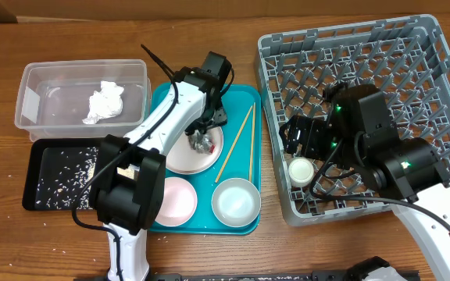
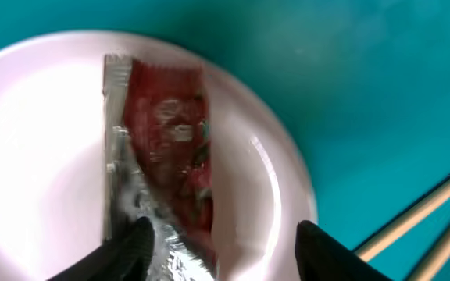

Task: Sort waste into correct bins and load items into the dishwasher
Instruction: 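Grasp the red wrapper on the white plate with the left gripper, then carry the red wrapper over the clear bin and release it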

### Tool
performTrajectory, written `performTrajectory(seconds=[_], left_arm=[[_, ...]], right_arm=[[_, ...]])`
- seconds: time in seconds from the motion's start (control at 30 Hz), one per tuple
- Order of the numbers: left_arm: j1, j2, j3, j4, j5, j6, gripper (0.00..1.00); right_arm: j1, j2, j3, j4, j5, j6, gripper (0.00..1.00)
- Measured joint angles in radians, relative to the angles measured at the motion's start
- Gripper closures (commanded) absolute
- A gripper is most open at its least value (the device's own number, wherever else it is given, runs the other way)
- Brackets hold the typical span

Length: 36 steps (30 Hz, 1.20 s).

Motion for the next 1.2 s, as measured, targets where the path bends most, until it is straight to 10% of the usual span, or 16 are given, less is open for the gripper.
performTrajectory(seconds=[0.6,0.67,0.83,1.2], left_arm=[[0.031,-0.042,0.019,-0.073,0.059,0.035,0.26],[0.031,-0.006,-0.015,-0.077,0.065,0.036,0.35],[0.031,0.054,-0.040,-0.089,0.073,0.047,0.96],[0.109,0.029,0.254,-0.316,0.080,0.114,0.96]], right_arm=[[0.000,0.001,0.000,-0.003,0.000,0.000,0.05],[0.000,0.001,0.000,-0.003,0.000,0.000,0.05],[0.000,0.001,0.000,-0.003,0.000,0.000,0.05],[0.000,0.001,0.000,-0.004,0.000,0.000,0.05]])
